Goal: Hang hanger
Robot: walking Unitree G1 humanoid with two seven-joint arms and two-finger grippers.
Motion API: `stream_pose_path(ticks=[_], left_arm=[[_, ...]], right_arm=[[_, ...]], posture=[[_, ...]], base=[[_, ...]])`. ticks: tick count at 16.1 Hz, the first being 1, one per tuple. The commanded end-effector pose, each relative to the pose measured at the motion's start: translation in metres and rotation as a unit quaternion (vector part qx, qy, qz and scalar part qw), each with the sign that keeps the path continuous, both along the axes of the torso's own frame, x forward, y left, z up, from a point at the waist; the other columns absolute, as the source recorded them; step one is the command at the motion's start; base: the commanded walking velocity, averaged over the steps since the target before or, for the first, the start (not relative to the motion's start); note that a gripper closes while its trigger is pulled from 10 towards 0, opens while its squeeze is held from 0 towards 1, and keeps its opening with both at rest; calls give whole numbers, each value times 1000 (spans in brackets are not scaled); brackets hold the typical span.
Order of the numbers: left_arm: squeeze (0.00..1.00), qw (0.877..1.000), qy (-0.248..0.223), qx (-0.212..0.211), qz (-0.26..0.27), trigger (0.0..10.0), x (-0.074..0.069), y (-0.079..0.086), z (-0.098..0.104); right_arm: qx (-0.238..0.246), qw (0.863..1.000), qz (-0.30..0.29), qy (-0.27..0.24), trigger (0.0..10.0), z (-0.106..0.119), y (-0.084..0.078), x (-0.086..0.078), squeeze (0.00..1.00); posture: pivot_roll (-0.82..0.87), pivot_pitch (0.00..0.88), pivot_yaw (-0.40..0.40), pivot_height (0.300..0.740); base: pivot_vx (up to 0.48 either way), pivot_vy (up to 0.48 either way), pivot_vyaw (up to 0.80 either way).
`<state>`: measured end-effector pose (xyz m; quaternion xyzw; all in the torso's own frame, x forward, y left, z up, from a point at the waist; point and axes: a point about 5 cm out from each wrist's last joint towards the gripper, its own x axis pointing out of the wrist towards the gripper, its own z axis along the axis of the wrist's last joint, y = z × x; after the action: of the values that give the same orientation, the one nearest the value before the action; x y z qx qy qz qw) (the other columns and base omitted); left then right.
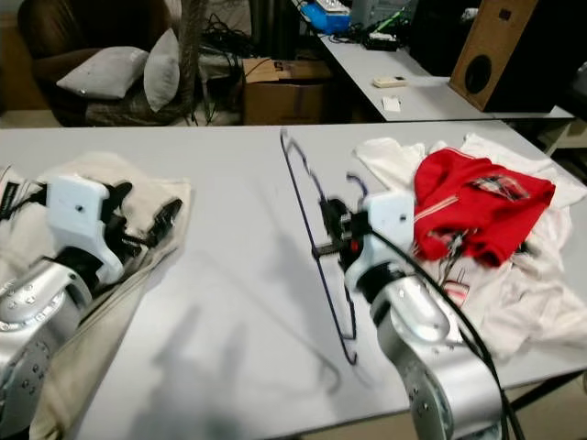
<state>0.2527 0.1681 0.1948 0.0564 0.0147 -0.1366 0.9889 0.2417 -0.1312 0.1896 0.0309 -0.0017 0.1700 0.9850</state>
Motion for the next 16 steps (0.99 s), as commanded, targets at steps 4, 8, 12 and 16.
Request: stream_pose_path(ticks=[4, 8, 12, 16], left_arm=[[0, 1000, -5, 3, -15, 10000, 0, -8, 4], [0, 1000, -20, 8, -4, 10000, 1, 0, 15], [0, 999, -29, 15, -3, 10000, 8, 3, 22], [0, 1000, -13, 15, 4, 10000, 2, 7, 14]], right_arm=[[-2, 1000, 0, -2, 10000, -3, -4, -4, 0], [-6, 1000, 20, -11, 10000, 1, 1, -3, 0], [-10, 999, 19, -26, 10000, 9, 4, 4, 0], [-20, 999, 21, -20, 10000, 5, 1, -2, 0]], posture=[[92, 16, -12, 740], [103, 24, -21, 740], [104, 21, -25, 740], [105, 14, -13, 740]], base=[[0, 364, 0], [0, 361, 0], [0, 362, 0], [0, 362, 0]])
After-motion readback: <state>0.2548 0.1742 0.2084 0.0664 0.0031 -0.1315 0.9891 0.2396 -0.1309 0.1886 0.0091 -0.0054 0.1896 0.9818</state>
